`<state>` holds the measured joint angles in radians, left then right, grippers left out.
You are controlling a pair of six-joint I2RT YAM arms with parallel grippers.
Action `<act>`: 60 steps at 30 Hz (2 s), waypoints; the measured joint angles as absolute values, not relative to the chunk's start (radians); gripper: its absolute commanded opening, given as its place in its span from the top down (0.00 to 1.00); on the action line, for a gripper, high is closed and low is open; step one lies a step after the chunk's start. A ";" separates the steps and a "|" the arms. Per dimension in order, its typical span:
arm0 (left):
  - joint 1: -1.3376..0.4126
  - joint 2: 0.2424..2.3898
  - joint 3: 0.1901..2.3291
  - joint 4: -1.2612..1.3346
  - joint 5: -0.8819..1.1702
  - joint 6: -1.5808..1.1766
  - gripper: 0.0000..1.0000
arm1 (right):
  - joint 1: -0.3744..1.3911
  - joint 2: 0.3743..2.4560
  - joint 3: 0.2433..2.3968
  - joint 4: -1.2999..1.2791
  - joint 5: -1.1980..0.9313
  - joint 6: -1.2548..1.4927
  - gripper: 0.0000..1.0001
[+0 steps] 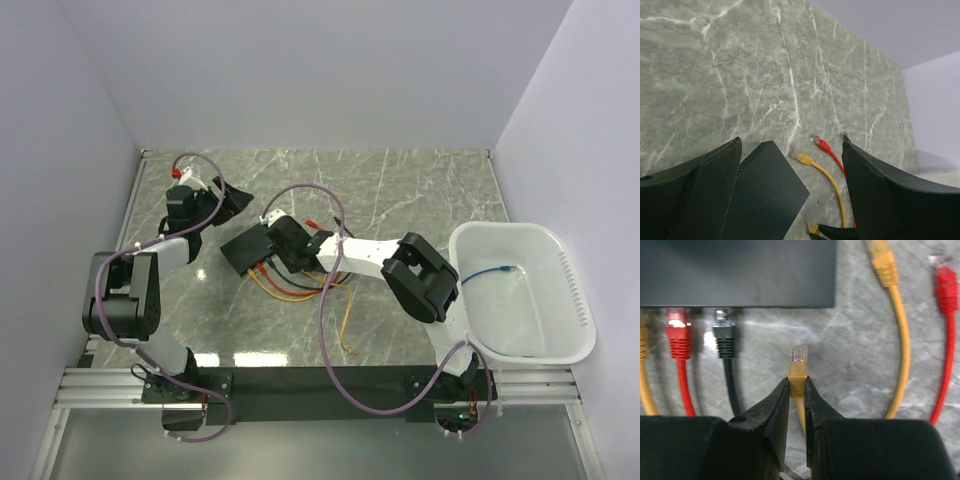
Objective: Insert the plug into the switch port
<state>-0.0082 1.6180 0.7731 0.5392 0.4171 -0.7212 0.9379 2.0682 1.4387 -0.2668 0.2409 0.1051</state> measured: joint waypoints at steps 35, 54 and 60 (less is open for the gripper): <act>-0.083 1.888 0.895 0.558 0.486 -0.661 0.30 | 0.881 2.186 1.621 -0.368 0.096 0.146 1.00; -0.100 1.959 0.968 0.461 0.465 -0.623 0.36 | 0.863 2.216 1.695 -0.423 0.090 0.170 1.00; -0.099 1.959 0.968 0.462 0.462 -0.616 0.38 | 0.855 2.226 1.724 -0.450 0.084 0.181 1.00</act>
<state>-0.0994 1.9587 0.9676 0.4622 0.4622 -0.6163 0.8551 2.2257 1.7241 -0.4503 0.0845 0.1814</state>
